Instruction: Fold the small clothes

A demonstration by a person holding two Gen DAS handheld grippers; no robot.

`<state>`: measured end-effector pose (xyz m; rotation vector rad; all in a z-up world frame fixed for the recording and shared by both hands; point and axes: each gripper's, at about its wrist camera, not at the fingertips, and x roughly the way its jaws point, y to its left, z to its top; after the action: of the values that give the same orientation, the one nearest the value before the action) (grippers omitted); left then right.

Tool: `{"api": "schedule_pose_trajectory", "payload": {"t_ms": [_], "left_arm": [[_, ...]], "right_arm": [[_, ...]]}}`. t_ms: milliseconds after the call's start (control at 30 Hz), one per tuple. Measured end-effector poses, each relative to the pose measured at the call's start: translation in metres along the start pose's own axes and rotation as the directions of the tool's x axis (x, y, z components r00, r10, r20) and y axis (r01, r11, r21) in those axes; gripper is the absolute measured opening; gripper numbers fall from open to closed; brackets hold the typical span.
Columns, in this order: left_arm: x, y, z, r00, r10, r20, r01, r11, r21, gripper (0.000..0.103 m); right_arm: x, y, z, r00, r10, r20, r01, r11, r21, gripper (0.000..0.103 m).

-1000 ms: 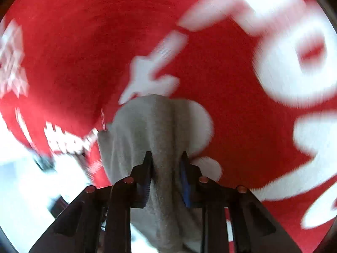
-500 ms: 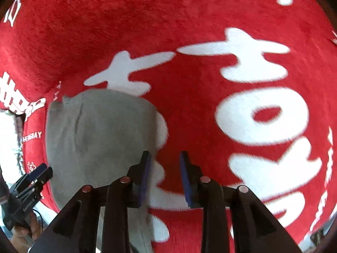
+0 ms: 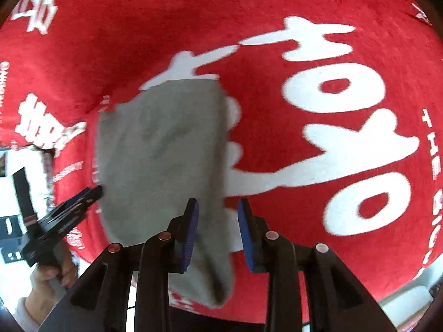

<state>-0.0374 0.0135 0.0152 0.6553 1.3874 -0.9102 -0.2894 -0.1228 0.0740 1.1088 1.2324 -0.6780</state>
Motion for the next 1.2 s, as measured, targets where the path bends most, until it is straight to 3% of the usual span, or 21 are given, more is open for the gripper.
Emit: {"api": "schedule_pose_trajectory", "payload": {"t_ms": [67, 167, 267, 300, 433, 533, 667, 1200], "left_arm": [[-0.001, 0.000, -0.001, 1.000, 0.002, 0.000, -0.002, 1.000, 0.003, 0.050], [-0.002, 0.000, -0.003, 1.000, -0.002, 0.001, 0.002, 1.000, -0.006, 0.050], [-0.004, 0.003, -0.004, 1.000, -0.018, -0.008, 0.018, 1.000, -0.022, 0.050], [-0.004, 0.004, -0.005, 1.000, -0.026, -0.013, 0.026, 0.999, -0.027, 0.050], [-0.008, 0.007, -0.009, 0.999, -0.037, -0.035, 0.036, 0.999, -0.028, 0.050], [-0.013, 0.008, -0.014, 0.999, -0.020, -0.044, 0.019, 1.000, -0.020, 0.050], [-0.016, 0.011, -0.021, 0.998, -0.009, -0.058, 0.007, 1.000, -0.023, 0.050], [-0.021, 0.003, -0.030, 0.996, 0.009, -0.092, -0.009, 1.000, -0.005, 0.050]], "right_arm": [[0.005, 0.007, -0.007, 0.999, 0.019, -0.032, -0.020, 0.999, -0.029, 0.032], [0.030, 0.008, -0.019, 0.994, -0.031, -0.109, 0.025, 0.998, -0.055, 0.033], [0.046, -0.006, -0.025, 0.987, -0.033, -0.156, 0.034, 0.999, 0.002, 0.047], [0.045, -0.010, -0.026, 0.988, -0.032, -0.152, 0.036, 0.999, 0.020, 0.051], [0.032, -0.015, -0.028, 0.989, -0.039, -0.143, 0.044, 0.998, 0.033, 0.052], [0.016, -0.015, -0.028, 0.988, -0.096, -0.117, 0.098, 0.995, 0.009, 0.053], [0.004, -0.015, -0.027, 0.991, -0.079, -0.109, 0.081, 0.996, 0.019, 0.053], [0.019, 0.021, -0.022, 0.990, -0.093, -0.108, 0.092, 0.996, -0.016, 0.054]]}}
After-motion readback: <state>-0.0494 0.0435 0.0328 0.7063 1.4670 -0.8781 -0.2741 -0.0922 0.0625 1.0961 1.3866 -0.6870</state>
